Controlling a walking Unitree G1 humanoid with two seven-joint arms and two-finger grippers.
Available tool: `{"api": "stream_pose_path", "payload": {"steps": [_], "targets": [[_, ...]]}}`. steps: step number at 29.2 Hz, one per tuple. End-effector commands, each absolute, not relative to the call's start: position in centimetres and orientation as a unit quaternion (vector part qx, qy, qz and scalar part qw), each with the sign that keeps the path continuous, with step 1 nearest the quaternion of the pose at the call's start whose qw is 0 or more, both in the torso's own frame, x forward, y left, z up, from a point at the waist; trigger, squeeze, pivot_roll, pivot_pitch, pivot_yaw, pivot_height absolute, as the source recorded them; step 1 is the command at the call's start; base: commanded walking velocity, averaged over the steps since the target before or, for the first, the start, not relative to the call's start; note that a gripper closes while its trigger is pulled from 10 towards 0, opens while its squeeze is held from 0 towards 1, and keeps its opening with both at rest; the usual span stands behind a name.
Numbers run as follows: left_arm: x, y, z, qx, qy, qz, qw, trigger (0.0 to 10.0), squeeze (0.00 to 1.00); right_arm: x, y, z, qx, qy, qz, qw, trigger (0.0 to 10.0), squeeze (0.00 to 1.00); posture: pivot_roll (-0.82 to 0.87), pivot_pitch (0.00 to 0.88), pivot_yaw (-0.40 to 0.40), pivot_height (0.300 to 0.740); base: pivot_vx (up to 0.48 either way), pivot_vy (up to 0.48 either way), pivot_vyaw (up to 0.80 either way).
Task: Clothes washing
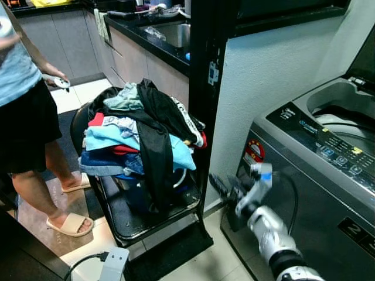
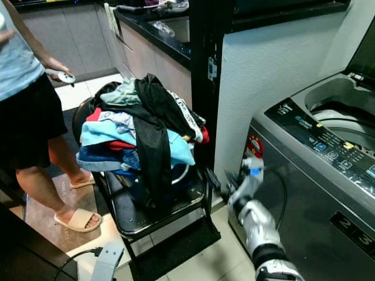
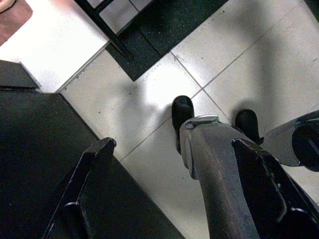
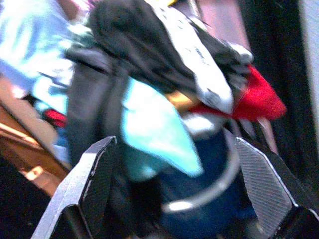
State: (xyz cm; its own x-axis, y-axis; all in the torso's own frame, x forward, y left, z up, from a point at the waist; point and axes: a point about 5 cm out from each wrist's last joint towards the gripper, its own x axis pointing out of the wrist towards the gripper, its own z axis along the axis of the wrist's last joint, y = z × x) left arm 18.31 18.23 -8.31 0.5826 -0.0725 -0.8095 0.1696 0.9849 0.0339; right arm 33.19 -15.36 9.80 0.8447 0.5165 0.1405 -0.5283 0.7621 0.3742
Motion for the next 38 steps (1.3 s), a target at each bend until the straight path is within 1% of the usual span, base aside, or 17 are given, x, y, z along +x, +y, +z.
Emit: {"api": "stream_pose_path", "payload": {"steps": [1,2,4,5,6,7,11,16,22,23,27,35,38], "targets": [[17.9,18.1,-8.6,0.055,0.461,-0.076,0.882,10.0,0.0,33.6,-14.8,11.7,0.209,-0.048,0.294,0.931,10.0,0.0,0.04,0.018,-0.014,0.74,0.0,0.0,0.0],[17.8,18.1,-8.6,0.055,0.462,-0.079,0.881,10.0,0.0,34.3,-14.4,14.3,0.208,-0.094,0.293,0.929,10.0,0.0,0.05,0.018,-0.014,0.74,0.0,0.0,0.0],[17.6,18.1,-8.7,0.054,0.464,-0.085,0.88,10.0,0.0,35.1,-13.9,17.8,0.203,-0.145,0.273,0.929,10.0,0.0,0.05,0.021,-0.011,0.74,0.0,0.0,0.0],[17.5,18.1,-8.7,0.053,0.465,-0.088,0.879,10.0,0.0,35.3,-13.7,18.8,0.194,-0.158,0.27,0.93,10.0,0.0,0.05,0.023,-0.009,0.74,0.0,0.0,0.0],[17.5,18.1,-8.7,0.053,0.465,-0.088,0.879,10.0,0.0,35.3,-13.7,18.8,0.194,-0.158,0.27,0.93,10.0,0.0,0.05,0.023,-0.009,0.74,0.0,0.0,0.0],[17.4,18.1,-8.7,0.054,0.466,-0.09,0.879,10.0,0.0,35.4,-13.5,19.8,0.189,-0.171,0.273,0.928,10.0,0.0,0.05,0.023,-0.009,0.74,0.266,0.0,0.0],[17.3,18.1,-8.8,0.055,0.467,-0.091,0.878,10.0,0.0,35.4,-13.2,21.4,0.184,-0.193,0.283,0.921,10.0,0.0,0.05,0.025,-0.008,0.74,0.29,0.0,0.0],[17.2,18.1,-8.8,0.055,0.468,-0.09,0.877,10.0,0.0,35.2,-13.1,21.9,0.184,-0.198,0.291,0.918,10.0,0.0,0.05,0.025,-0.008,0.74,0.321,0.0,0.0],[17.1,18.3,-8.9,0.055,0.471,-0.088,0.876,10.0,0.0,33.9,-11.7,22.3,0.133,-0.184,0.352,0.908,10.0,0.0,0.05,0.026,-0.008,0.74,0.325,0.0,0.0],[17.1,18.3,-8.9,0.055,0.471,-0.089,0.876,10.0,0.0,33.6,-11.4,22.6,0.132,-0.19,0.365,0.902,10.0,0.0,0.05,0.026,-0.008,0.74,0.326,0.0,0.51],[17.1,18.3,-8.9,0.054,0.471,-0.089,0.876,10.0,0.0,33.1,-11.2,23.2,0.143,-0.201,0.37,0.896,10.0,0.0,0.05,0.028,-0.008,0.74,0.327,0.0,0.73],[17.1,18.4,-8.9,0.055,0.472,-0.09,0.876,10.0,0.0,32.7,-10.8,23.5,0.129,-0.198,0.376,0.896,10.0,0.0,0.05,0.029,-0.004,0.74,0.317,0.0,0.77],[17.1,18.5,-8.9,0.057,0.472,-0.084,0.876,10.0,0.0,32.7,-10.6,23.7,0.11,-0.189,0.367,0.904,10.0,0.0,0.05,0.028,-0.003,0.74,0.097,0.0,0.0]]}}
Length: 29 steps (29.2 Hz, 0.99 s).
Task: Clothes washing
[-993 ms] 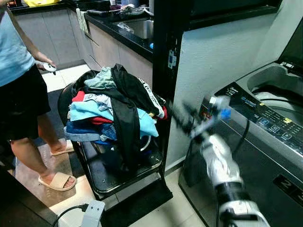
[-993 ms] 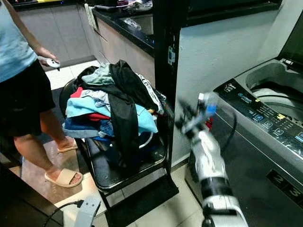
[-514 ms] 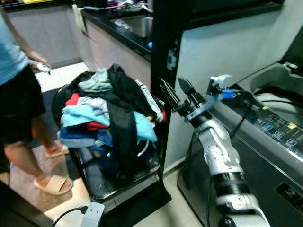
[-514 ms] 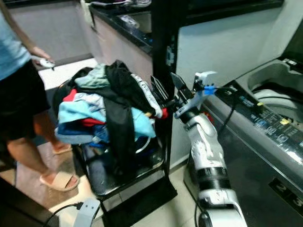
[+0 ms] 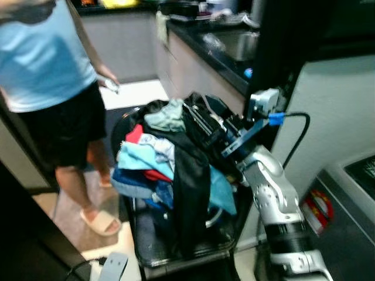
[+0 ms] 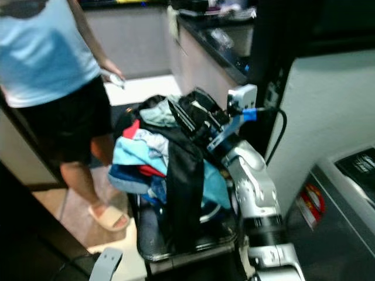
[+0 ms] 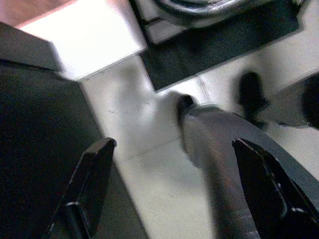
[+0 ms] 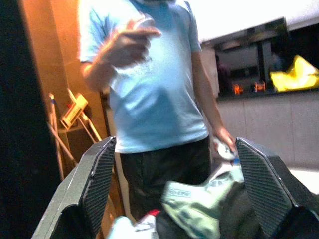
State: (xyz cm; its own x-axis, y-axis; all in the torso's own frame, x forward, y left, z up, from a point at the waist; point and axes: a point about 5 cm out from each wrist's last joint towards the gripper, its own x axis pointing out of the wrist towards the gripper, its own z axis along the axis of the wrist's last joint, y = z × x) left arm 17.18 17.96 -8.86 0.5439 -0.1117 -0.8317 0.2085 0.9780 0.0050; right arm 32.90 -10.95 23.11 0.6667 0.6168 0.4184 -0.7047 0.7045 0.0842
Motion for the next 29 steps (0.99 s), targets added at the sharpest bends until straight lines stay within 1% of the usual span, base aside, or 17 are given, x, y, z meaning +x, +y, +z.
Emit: {"api": "stream_pose_path", "payload": {"steps": [1,3,5,8,9,11,12,13,19,24,26,27,29], "targets": [[17.1,18.5,-8.8,0.057,0.472,-0.083,0.876,10.0,0.0,32.8,-10.5,23.7,0.1,-0.183,0.359,0.91,10.0,0.0,0.05,0.027,-0.003,0.74,0.0,0.0,0.0],[17.1,18.5,-8.8,0.058,0.472,-0.081,0.876,10.0,0.0,33.1,-10.6,23.6,0.08,-0.167,0.347,0.92,10.0,0.0,0.05,0.026,-0.005,0.74,0.0,0.0,0.0],[17.2,18.5,-8.8,0.058,0.472,-0.081,0.876,10.0,0.0,33.1,-10.6,23.6,0.076,-0.162,0.345,0.921,10.0,0.0,0.05,0.026,-0.005,0.74,0.0,0.0,0.0],[17.2,18.5,-8.8,0.057,0.472,-0.078,0.877,10.0,0.0,33.6,-11.2,23.5,0.025,-0.13,0.322,0.937,10.0,0.0,0.05,0.026,-0.007,0.74,0.0,0.0,0.0],[17.2,18.5,-8.8,0.057,0.472,-0.078,0.877,10.0,0.0,33.6,-11.2,23.5,0.025,-0.13,0.322,0.937,10.0,0.0,0.05,0.026,-0.007,0.74,0.0,0.0,0.0],[17.2,18.5,-8.8,0.055,0.472,-0.078,0.876,10.0,0.0,34.2,-12.0,23.0,-0.032,-0.087,0.294,0.951,10.0,0.0,0.05,0.026,-0.008,0.74,0.0,0.0,0.0],[17.2,18.5,-8.8,0.055,0.472,-0.078,0.876,10.0,0.0,34.2,-12.0,23.0,-0.032,-0.087,0.294,0.951,10.0,0.0,0.05,0.026,-0.008,0.74,0.0,0.0,0.0],[17.2,18.5,-8.8,0.055,0.472,-0.078,0.876,10.0,0.0,34.3,-12.4,22.8,-0.056,-0.067,0.283,0.955,10.0,0.0,0.05,0.026,-0.008,0.74,0.0,0.0,0.0],[17.1,18.5,-8.8,0.054,0.473,-0.078,0.876,10.0,0.0,34.4,-12.9,22.6,-0.066,-0.044,0.276,0.958,10.0,0.0,0.05,0.025,-0.009,0.74,0.0,0.0,0.0],[17.0,18.5,-8.9,0.055,0.475,-0.08,0.875,10.0,0.0,33.8,-13.6,22.5,-0.06,-0.006,0.304,0.951,10.0,0.0,0.05,0.023,-0.011,0.74,0.0,0.0,0.0],[17.0,18.5,-8.9,0.055,0.475,-0.08,0.875,10.0,0.0,33.8,-13.6,22.5,-0.06,-0.006,0.304,0.951,10.0,0.0,0.05,0.023,-0.011,0.74,0.0,0.0,0.0],[16.9,18.5,-8.9,0.056,0.476,-0.081,0.874,10.0,0.0,34.0,-14.0,22.0,-0.054,0.018,0.29,0.955,10.0,0.0,0.05,0.022,-0.013,0.74,0.0,0.0,0.0],[16.9,18.5,-8.9,0.056,0.476,-0.081,0.874,10.0,0.0,34.0,-14.0,22.0,-0.054,0.018,0.29,0.955,10.0,0.0,0.05,0.022,-0.013,0.74,0.0,0.0,0.0]]}}
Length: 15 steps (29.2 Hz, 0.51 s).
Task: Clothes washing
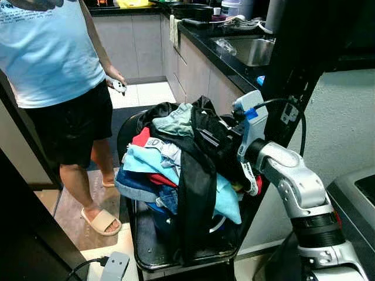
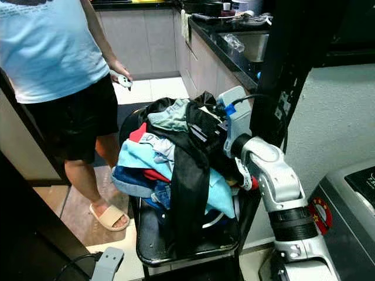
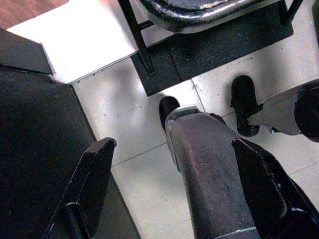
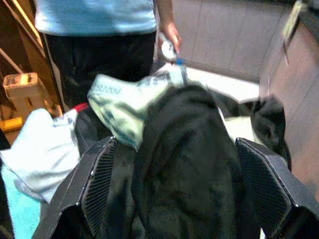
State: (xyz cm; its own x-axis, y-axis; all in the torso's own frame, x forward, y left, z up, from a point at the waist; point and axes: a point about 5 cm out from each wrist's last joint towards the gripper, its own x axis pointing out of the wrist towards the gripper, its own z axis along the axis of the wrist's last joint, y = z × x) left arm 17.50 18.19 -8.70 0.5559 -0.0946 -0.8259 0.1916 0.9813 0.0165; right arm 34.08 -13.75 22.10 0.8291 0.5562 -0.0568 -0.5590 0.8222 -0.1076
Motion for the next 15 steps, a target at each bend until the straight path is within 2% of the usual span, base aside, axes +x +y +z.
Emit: {"api": "stream_pose_path", "payload": {"steps": [1,5,6,7,8,9,10,15], "targets": [[16.9,18.5,-9.0,0.057,0.476,-0.082,0.874,10.0,0.0,34.3,-14.5,21.4,-0.053,0.038,0.27,0.961,10.0,0.0,0.05,0.023,-0.014,0.74,0.0,0.0,0.0],[16.8,18.5,-9.0,0.056,0.477,-0.082,0.874,10.0,0.0,34.7,-15.4,20.4,-0.073,0.076,0.226,0.968,10.0,0.0,0.05,0.024,-0.013,0.74,0.0,0.0,0.0],[16.8,18.5,-9.0,0.056,0.477,-0.081,0.873,10.0,0.0,34.8,-15.7,20.1,-0.081,0.089,0.212,0.97,9.2,0.0,0.05,0.024,-0.011,0.74,0.0,0.0,0.0],[16.8,18.5,-9.0,0.056,0.477,-0.081,0.873,10.0,0.0,34.8,-15.7,20.1,-0.081,0.089,0.212,0.97,9.2,0.0,0.05,0.024,-0.011,0.74,0.0,0.0,0.0],[16.8,18.4,-9.0,0.056,0.477,-0.082,0.873,10.0,0.0,34.9,-16.0,19.9,-0.085,0.095,0.201,0.971,5.7,0.0,0.05,0.023,-0.012,0.74,0.0,0.0,0.0],[16.7,18.4,-9.0,0.057,0.477,-0.084,0.873,10.0,0.0,34.9,-16.1,19.8,-0.086,0.099,0.194,0.972,4.4,0.0,0.05,0.023,-0.012,0.74,0.0,0.0,0.0],[16.7,18.4,-9.0,0.058,0.478,-0.085,0.872,10.0,0.0,34.9,-16.2,19.8,-0.081,0.101,0.19,0.973,0.0,0.0,0.05,0.023,-0.012,0.74,0.0,0.0,0.0],[16.7,18.4,-9.0,0.06,0.478,-0.087,0.872,10.0,0.0,34.8,-16.2,20.0,-0.073,0.101,0.19,0.974,0.0,0.0,0.05,0.019,-0.015,0.74,0.0,0.0,0.0]]}}
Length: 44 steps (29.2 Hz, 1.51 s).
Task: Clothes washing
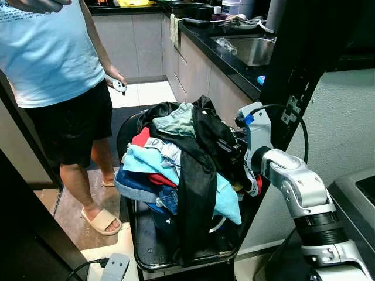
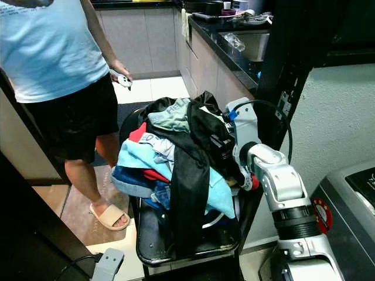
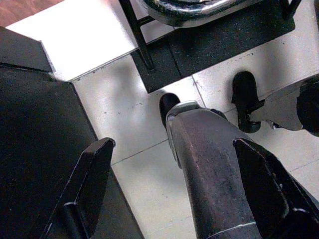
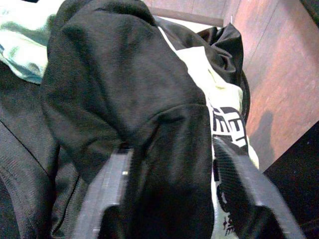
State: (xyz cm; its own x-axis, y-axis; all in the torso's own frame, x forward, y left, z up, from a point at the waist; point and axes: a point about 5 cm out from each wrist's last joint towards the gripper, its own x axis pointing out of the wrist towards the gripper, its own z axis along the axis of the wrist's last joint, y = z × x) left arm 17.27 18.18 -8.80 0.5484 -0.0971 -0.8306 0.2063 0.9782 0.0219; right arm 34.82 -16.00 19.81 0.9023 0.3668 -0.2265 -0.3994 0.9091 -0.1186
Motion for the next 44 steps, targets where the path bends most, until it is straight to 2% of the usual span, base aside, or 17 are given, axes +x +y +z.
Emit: {"api": "stream_pose_path", "payload": {"steps": [1,6,8,9,11,12,13,14,15,16,20,27,35,38,42,43,44], "targets": [[16.7,18.3,-9.0,0.061,0.478,-0.088,0.872,10.0,0.0,34.8,-16.2,20.2,-0.067,0.1,0.193,0.974,0.0,0.0,0.04,0.015,-0.016,0.74,0.0,0.0,0.0],[16.8,18.3,-9.0,0.063,0.478,-0.09,0.871,10.0,0.0,34.8,-15.9,20.7,-0.044,0.095,0.202,0.974,0.0,0.0,0.04,0.012,-0.016,0.74,0.0,0.0,0.0],[16.8,18.3,-9.0,0.063,0.478,-0.091,0.871,10.0,0.0,34.8,-15.9,20.8,-0.035,0.093,0.205,0.974,0.4,0.0,0.04,0.01,-0.018,0.74,0.0,0.0,0.0],[16.8,18.3,-9.0,0.064,0.478,-0.091,0.871,10.0,0.0,34.8,-15.6,21.1,-0.024,0.084,0.214,0.973,2.4,0.0,0.04,0.008,-0.021,0.74,0.0,0.0,0.0],[16.8,18.3,-9.0,0.064,0.478,-0.091,0.871,10.0,0.0,34.8,-15.6,21.1,-0.024,0.084,0.214,0.973,2.4,0.0,0.04,0.008,-0.021,0.74,0.0,0.0,0.0],[16.8,18.2,-9.0,0.065,0.478,-0.091,0.871,10.0,0.0,34.7,-15.1,21.8,-0.011,0.064,0.233,0.97,8.8,0.0,0.04,0.007,-0.02,0.74,0.0,0.0,0.0],[16.8,18.2,-9.0,0.065,0.478,-0.091,0.871,10.0,0.0,34.7,-15.1,21.8,-0.011,0.064,0.233,0.97,8.8,0.0,0.04,0.007,-0.02,0.74,0.0,0.0,0.0],[16.8,18.2,-9.0,0.065,0.479,-0.092,0.871,10.0,0.0,34.4,-14.3,22.8,0.004,0.035,0.262,0.964,10.0,0.0,0.05,0.006,-0.021,0.74,0.0,0.0,0.0],[16.7,18.3,-9.1,0.065,0.48,-0.092,0.87,10.0,0.0,33.8,-13.3,24.2,0.015,-0.007,0.301,0.953,10.0,0.0,0.04,0.005,-0.02,0.74,0.0,0.0,0.0],[16.7,18.3,-9.1,0.065,0.48,-0.092,0.87,10.0,0.0,33.8,-13.3,24.2,0.015,-0.007,0.301,0.953,10.0,0.0,0.04,0.005,-0.02,0.74,0.0,0.0,0.0],[16.6,18.3,-9.1,0.066,0.482,-0.092,0.869,10.0,0.0,32.3,-10.6,26.9,0.008,-0.091,0.365,0.926,10.0,0.0,0.04,0.009,-0.018,0.74,0.0,0.0,0.0],[16.5,18.2,-9.2,0.065,0.483,-0.091,0.869,10.0,0.0,31.3,-7.0,28.7,0.015,-0.136,0.397,0.907,10.0,0.0,0.05,0.012,-0.02,0.74,0.0,0.0,0.0],[16.4,18.1,-9.2,0.063,0.485,-0.09,0.868,10.0,0.0,31.4,-6.7,29.0,0.009,-0.143,0.401,0.905,10.0,0.0,0.05,0.012,-0.025,0.74,0.0,0.0,0.0],[16.1,18.1,-9.3,0.061,0.487,-0.087,0.867,10.0,0.0,31.5,-8.2,32.0,0.125,-0.207,0.37,0.897,10.0,0.0,0.05,0.013,-0.028,0.74,0.0,0.0,0.0],[16.1,18.1,-9.4,0.06,0.488,-0.086,0.867,10.0,0.0,31.5,-8.8,32.9,0.158,-0.225,0.357,0.893,10.0,0.0,0.05,0.013,-0.028,0.74,0.0,0.0,0.0],[16.0,18.1,-9.4,0.06,0.488,-0.086,0.866,10.0,0.0,31.6,-10.0,34.1,0.208,-0.251,0.341,0.881,10.0,0.0,0.04,0.013,-0.029,0.74,0.0,0.0,0.0],[16.0,18.1,-9.4,0.06,0.488,-0.086,0.866,10.0,0.0,31.6,-10.0,34.1,0.208,-0.251,0.341,0.881,10.0,0.0,0.04,0.013,-0.029,0.74,0.0,0.0,0.0]]}}
